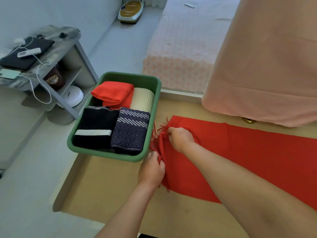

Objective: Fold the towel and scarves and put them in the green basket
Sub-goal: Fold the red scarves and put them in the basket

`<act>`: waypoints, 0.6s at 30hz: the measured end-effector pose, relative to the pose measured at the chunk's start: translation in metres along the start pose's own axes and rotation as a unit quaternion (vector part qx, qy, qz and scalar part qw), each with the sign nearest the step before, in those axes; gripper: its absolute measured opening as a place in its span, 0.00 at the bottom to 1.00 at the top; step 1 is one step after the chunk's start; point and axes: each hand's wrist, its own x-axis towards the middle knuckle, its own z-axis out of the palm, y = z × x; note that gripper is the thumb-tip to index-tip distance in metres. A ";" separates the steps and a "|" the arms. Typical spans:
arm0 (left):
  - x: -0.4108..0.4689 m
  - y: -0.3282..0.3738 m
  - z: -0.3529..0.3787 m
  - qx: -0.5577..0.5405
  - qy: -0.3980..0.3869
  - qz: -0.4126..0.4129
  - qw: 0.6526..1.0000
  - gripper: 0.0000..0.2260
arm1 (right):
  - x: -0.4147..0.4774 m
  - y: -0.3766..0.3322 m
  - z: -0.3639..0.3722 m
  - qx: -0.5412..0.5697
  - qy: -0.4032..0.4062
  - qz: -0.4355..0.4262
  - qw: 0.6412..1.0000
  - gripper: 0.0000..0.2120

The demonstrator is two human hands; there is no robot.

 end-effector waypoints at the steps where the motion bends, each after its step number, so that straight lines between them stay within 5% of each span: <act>1: -0.001 0.006 -0.002 -0.019 -0.006 0.006 1.000 0.08 | -0.003 0.003 -0.002 0.027 0.011 0.003 1.000 0.13; 9: 0.008 0.091 0.003 -0.238 -0.112 -0.049 0.964 0.14 | -0.052 0.067 -0.060 0.218 0.150 0.071 0.962 0.07; 14: 0.001 0.181 0.029 -0.280 -0.183 0.000 0.942 0.16 | -0.090 0.151 -0.095 0.376 0.179 0.192 0.889 0.06; 18: -0.023 0.256 0.060 -0.272 -0.243 0.063 0.929 0.18 | -0.130 0.221 -0.119 0.500 0.203 0.249 0.804 0.18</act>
